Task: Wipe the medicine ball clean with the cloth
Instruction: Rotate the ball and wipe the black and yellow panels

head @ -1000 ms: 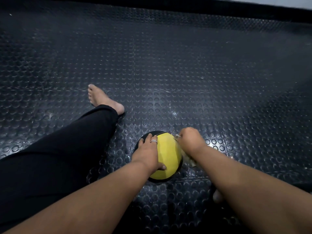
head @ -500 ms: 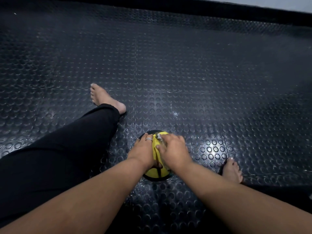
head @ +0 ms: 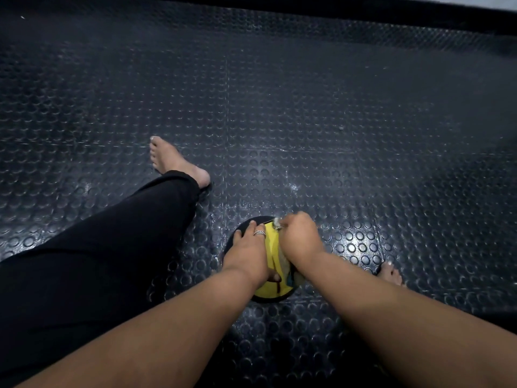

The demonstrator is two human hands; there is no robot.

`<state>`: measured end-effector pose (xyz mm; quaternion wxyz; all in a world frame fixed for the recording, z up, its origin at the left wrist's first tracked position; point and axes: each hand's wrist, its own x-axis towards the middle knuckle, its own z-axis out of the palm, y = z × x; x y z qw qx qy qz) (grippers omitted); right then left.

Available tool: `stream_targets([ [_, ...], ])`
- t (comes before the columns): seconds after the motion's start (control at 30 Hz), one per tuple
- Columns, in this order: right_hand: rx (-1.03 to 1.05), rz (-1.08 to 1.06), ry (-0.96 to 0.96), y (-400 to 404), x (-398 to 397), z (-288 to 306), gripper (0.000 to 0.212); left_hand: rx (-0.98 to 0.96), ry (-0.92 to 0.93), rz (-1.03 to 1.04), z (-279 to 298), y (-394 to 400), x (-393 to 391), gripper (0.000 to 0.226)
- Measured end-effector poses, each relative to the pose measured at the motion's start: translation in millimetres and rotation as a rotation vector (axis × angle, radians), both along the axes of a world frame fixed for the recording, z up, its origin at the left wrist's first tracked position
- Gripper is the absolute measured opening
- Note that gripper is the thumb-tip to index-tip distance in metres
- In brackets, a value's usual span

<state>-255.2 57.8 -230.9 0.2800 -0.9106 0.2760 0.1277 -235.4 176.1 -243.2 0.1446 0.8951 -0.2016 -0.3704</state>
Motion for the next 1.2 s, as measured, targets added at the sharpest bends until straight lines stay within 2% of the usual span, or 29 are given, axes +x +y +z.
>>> stream_targets([
  [0.1, 0.024, 0.256, -0.07, 10, -19, 5, 0.03, -0.024, -0.009, 0.045, -2, 0, 6, 0.103],
  [0.17, -0.006, 0.286, -0.096, 8, -25, -1, 0.03, -0.029, 0.014, 0.039, -1, 0, 5, 0.109],
  [0.27, -0.031, 0.135, -0.093, 3, -19, -7, 0.032, -0.016, 0.023, 0.003, 2, -4, 3, 0.112],
  [0.37, 0.059, -0.185, -0.014, 0, -2, -3, 0.029, -0.028, 0.003, 0.0, 0, -6, 6, 0.09],
  [0.43, 0.075, -0.243, 0.016, 3, 4, 5, 0.022, -0.037, -0.013, 0.019, 0, -7, 8, 0.07],
  [0.47, 0.059, -0.169, -0.003, 7, 3, 10, 0.021, -0.047, -0.021, 0.032, 0, -6, 8, 0.063],
  [0.53, -0.001, 0.116, -0.068, 19, -10, 14, 0.021, -0.067, -0.03, 0.063, 1, -5, 9, 0.054],
  [0.6, -0.072, 0.314, -0.104, 17, -22, 12, 0.025, -0.054, -0.002, 0.051, 3, -4, 11, 0.064],
  [0.67, -0.121, 0.285, -0.1, 0, -19, 3, 0.029, -0.022, 0.024, 0.006, 5, -4, 13, 0.095],
  [0.73, -0.14, 0.162, -0.015, -20, -12, -5, 0.029, 0.004, 0.021, -0.015, 7, -3, 14, 0.112],
  [0.8, -0.071, 0.006, 0.072, -36, -6, -3, 0.028, 0.009, 0.016, -0.012, 6, -2, 16, 0.116],
  [0.9, 0.006, -0.105, -0.025, -40, -1, 4, 0.023, 0.009, 0.013, -0.007, 6, 1, 19, 0.116],
  [1.07, -0.01, 0.204, -0.159, 1, -10, -1, 0.031, -0.007, 0.023, 0.002, 5, -2, 19, 0.116],
  [1.13, -0.035, 0.228, -0.155, -5, -8, -8, 0.032, -0.01, 0.026, 0.0, 4, -1, 20, 0.118],
  [1.2, -0.078, 0.166, -0.07, -23, -5, -13, 0.03, -0.003, 0.02, -0.022, 5, 0, 20, 0.118],
])
